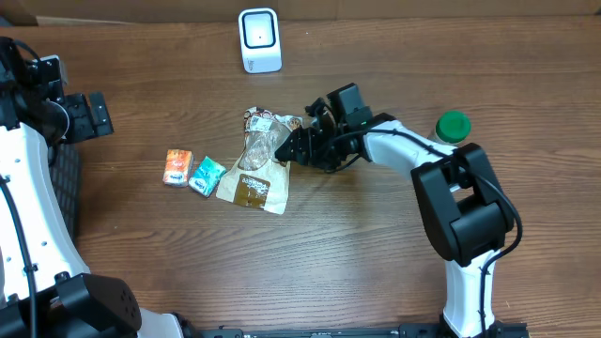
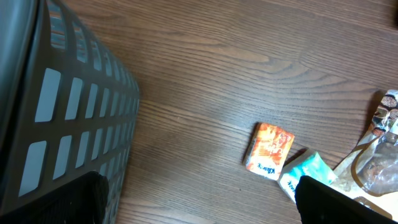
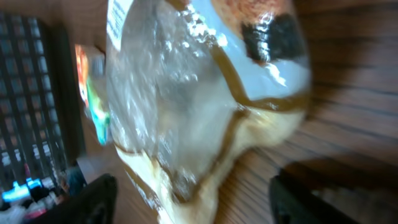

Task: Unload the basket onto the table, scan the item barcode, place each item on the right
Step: 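Reach the right gripper to the clear-and-brown food bag and grasp it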

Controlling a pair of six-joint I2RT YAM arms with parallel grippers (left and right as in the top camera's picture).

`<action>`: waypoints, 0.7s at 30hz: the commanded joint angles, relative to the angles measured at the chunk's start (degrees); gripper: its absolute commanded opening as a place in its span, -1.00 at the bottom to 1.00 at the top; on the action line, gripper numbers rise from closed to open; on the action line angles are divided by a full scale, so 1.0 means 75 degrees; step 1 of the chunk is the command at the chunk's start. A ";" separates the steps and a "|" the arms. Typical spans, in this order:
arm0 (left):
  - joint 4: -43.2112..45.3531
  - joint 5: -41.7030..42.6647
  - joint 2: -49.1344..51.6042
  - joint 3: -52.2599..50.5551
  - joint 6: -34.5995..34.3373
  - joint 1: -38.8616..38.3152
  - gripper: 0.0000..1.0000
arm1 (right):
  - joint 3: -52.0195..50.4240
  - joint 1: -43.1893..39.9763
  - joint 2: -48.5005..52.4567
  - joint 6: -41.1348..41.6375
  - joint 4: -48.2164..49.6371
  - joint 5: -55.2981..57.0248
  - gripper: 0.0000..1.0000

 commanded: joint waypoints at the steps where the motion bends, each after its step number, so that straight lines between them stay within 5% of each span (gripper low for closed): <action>1: 0.0023 -0.0003 0.0009 -0.0020 0.0093 0.0032 0.99 | -0.0012 0.0318 0.0326 0.0997 0.0268 0.0787 0.33; 10: 0.0023 -0.0003 0.0009 -0.0020 0.0093 0.0032 0.99 | -0.0012 0.0624 0.1507 0.2384 0.1728 0.0682 0.02; 14: 0.0023 -0.0003 0.0009 -0.0020 0.0090 0.0032 0.99 | -0.0012 0.0574 0.1507 0.2317 0.1766 0.0452 -0.76; 16: 0.0023 -0.0003 0.0009 -0.0020 0.0093 0.0032 0.99 | -0.0012 0.0507 0.1507 0.2229 0.1769 0.0227 -0.92; 21: 0.0026 -0.0003 0.0009 -0.0020 0.0090 0.0032 0.99 | 0.0012 0.0035 0.1364 0.1504 0.1518 -0.0880 -0.92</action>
